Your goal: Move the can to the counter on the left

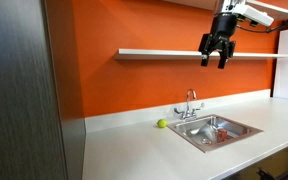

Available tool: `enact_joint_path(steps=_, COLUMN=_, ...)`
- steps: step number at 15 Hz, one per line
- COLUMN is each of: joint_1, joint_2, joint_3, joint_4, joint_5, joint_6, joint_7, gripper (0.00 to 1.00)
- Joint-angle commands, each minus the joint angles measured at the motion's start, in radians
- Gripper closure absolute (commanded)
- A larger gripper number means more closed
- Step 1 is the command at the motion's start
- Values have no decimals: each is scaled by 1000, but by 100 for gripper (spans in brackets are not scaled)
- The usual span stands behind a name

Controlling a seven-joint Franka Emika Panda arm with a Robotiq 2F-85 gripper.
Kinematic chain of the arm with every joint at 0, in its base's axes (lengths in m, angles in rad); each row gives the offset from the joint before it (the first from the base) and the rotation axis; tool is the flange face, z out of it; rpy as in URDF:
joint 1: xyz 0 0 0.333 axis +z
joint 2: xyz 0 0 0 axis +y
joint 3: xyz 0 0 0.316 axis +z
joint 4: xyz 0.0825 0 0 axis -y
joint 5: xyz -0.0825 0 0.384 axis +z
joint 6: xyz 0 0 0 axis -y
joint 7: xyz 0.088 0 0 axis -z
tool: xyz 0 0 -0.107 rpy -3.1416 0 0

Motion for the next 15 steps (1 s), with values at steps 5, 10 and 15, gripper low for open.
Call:
enact_joint_path(steps=5, joint_1=-11, joint_2=42, joint_3=-9, joint_4=-6, joint_5=14, joint_6=53, joint_7=-30, gripper=0)
enact_joint_path(steps=10, joint_1=-40, joint_2=131, joint_3=-22, joint_4=-14, joint_5=-29, joint_6=157, joint_7=-39, gripper=0)
enact_joint_path(steps=15, joint_1=-85, joint_2=234, joint_3=-42, joint_4=-5, joint_5=-83, joint_6=249, joint_7=-33, gripper=0)
